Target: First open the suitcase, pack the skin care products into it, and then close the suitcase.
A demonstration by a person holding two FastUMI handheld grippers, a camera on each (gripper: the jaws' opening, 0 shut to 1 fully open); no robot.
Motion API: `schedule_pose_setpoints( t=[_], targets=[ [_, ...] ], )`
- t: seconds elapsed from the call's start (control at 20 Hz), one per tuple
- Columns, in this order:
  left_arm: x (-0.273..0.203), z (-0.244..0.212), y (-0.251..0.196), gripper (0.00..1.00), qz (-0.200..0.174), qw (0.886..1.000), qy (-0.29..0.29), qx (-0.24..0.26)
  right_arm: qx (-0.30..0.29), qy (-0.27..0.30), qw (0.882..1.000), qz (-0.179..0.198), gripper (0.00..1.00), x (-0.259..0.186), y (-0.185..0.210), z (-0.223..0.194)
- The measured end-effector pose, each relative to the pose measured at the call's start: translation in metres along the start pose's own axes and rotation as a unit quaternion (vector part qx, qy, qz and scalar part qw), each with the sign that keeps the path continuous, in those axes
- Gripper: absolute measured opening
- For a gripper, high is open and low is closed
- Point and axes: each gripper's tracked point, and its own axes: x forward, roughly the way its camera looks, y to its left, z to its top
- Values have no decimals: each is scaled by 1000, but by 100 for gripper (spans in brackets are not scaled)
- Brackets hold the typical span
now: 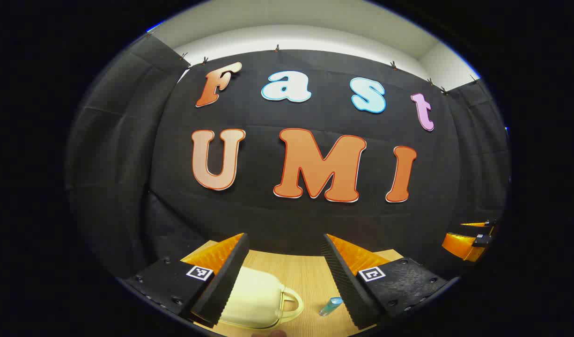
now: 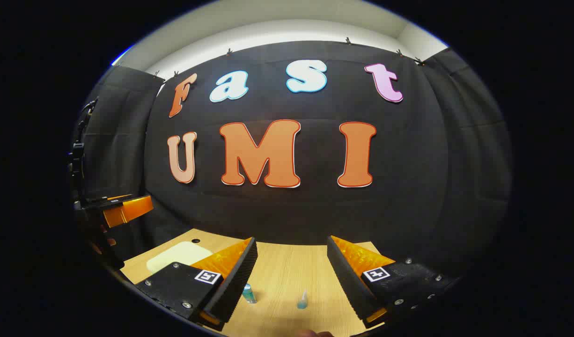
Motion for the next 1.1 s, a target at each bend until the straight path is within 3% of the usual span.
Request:
schedule_pose_setpoints(
  t=[0.3, 0.75, 1.1],
  targets=[
    [1, -3, 11, 97, 12, 1000, 3, 16, -5, 4, 1000, 4, 95, 4, 2, -2],
    [3, -1, 3, 97, 0, 1000, 2, 7, -2, 9, 1000, 10, 95, 3, 1, -3],
    [8, -30, -3, 97, -8, 998, 24, 57, -6, 17, 1000, 4, 95, 2, -5, -10]
  ],
)
